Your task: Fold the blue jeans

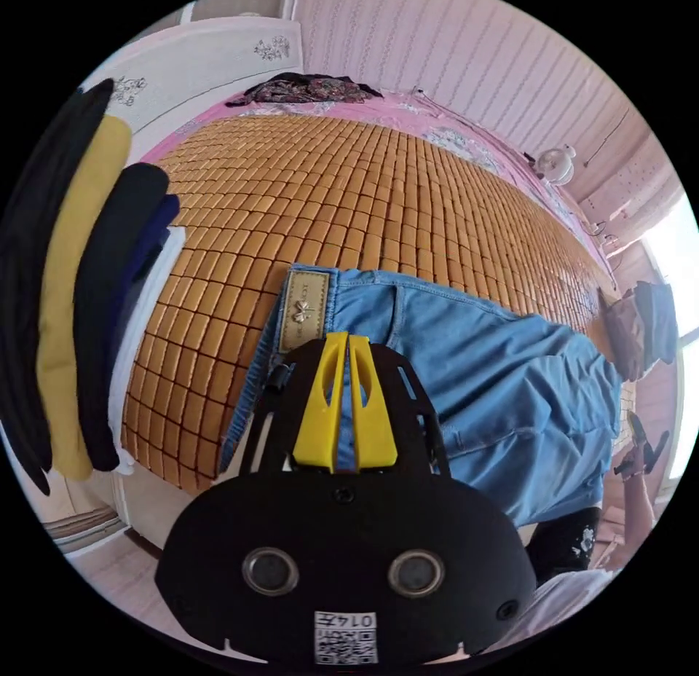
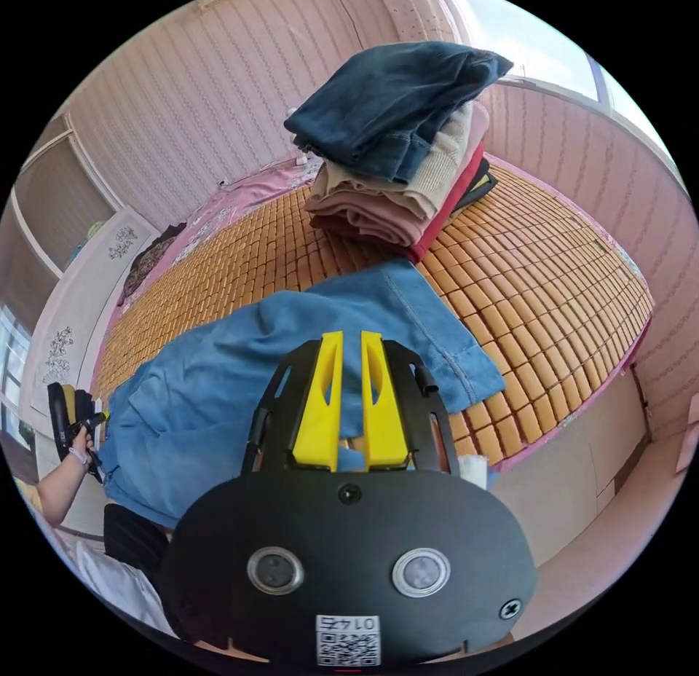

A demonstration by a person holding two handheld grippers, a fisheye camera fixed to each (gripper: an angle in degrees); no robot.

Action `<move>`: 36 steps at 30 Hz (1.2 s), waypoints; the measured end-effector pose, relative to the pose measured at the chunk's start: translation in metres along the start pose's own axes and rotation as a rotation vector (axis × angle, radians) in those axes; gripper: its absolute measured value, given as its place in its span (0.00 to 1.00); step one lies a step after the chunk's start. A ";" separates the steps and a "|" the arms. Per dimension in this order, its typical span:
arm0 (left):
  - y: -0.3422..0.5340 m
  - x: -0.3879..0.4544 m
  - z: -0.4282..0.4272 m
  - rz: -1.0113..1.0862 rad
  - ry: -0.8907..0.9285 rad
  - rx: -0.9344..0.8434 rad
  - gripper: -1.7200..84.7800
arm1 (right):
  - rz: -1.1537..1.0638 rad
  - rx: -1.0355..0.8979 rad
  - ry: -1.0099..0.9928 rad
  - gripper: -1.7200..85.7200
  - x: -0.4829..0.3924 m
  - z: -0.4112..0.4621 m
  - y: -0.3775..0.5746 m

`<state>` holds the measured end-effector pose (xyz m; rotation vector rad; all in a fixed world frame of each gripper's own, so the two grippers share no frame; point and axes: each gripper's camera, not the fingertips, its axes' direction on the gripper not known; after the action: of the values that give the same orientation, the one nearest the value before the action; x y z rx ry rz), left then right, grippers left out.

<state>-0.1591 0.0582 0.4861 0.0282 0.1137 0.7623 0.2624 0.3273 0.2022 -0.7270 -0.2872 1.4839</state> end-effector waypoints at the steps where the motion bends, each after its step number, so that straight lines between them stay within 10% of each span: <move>1: -0.004 0.008 0.008 0.018 -0.042 -0.032 0.01 | 0.004 -0.026 0.006 0.08 -0.007 0.016 -0.008; 20: 0.033 0.101 0.067 0.410 -0.715 0.115 0.01 | -0.168 -0.115 0.020 0.06 -0.062 0.089 -0.056; 36: -0.108 0.034 0.094 0.173 -0.506 -0.026 0.01 | -0.163 -0.050 -0.051 0.06 -0.104 0.108 -0.108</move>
<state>-0.0494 0.0050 0.5689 0.2068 -0.3842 0.9075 0.2737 0.2638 0.3747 -0.6899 -0.4141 1.3461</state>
